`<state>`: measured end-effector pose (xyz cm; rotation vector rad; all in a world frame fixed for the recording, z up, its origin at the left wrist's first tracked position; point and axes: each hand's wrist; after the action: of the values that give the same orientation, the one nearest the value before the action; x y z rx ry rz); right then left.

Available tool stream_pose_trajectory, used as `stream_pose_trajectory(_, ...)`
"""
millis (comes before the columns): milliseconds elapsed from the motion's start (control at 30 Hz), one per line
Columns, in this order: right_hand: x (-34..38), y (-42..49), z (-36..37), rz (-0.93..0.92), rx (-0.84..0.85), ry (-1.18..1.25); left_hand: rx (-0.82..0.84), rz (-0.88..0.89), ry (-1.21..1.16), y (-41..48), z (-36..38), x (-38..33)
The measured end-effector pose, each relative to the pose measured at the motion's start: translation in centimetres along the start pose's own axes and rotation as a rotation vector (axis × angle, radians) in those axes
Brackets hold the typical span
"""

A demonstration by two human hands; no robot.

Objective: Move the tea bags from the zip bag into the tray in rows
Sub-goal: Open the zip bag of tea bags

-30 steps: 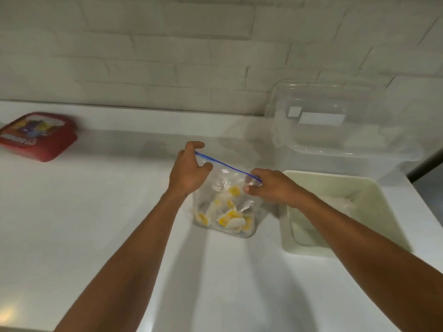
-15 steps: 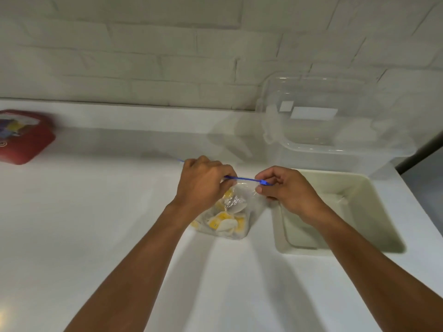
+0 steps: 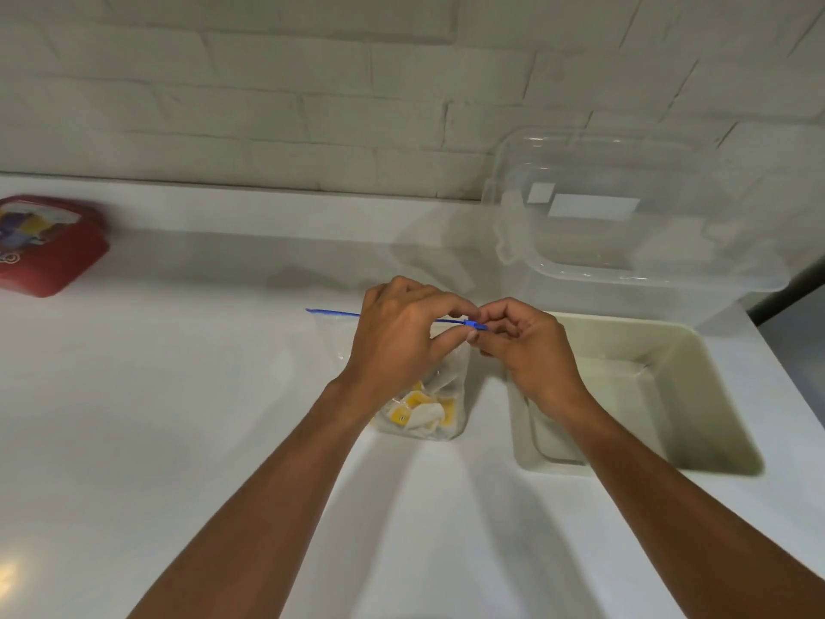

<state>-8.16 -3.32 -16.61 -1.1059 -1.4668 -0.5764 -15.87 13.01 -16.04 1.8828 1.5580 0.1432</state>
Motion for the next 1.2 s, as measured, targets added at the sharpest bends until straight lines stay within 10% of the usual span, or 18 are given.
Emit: stream_pose_trajectory(1200,-1.0,0.1,-2.8,-0.269,-0.165,-0.464,0.148,-0.085,0.073,-1.3,-4.0,6.1)
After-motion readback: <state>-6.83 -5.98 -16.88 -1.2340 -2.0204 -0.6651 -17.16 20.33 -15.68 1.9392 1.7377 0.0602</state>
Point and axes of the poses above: each hand's wrist, its own y-axis towards the middle knuckle, its own z-axis out of the palm, x = y × z, and after that the axes turned 14 degrees about z, right-handed
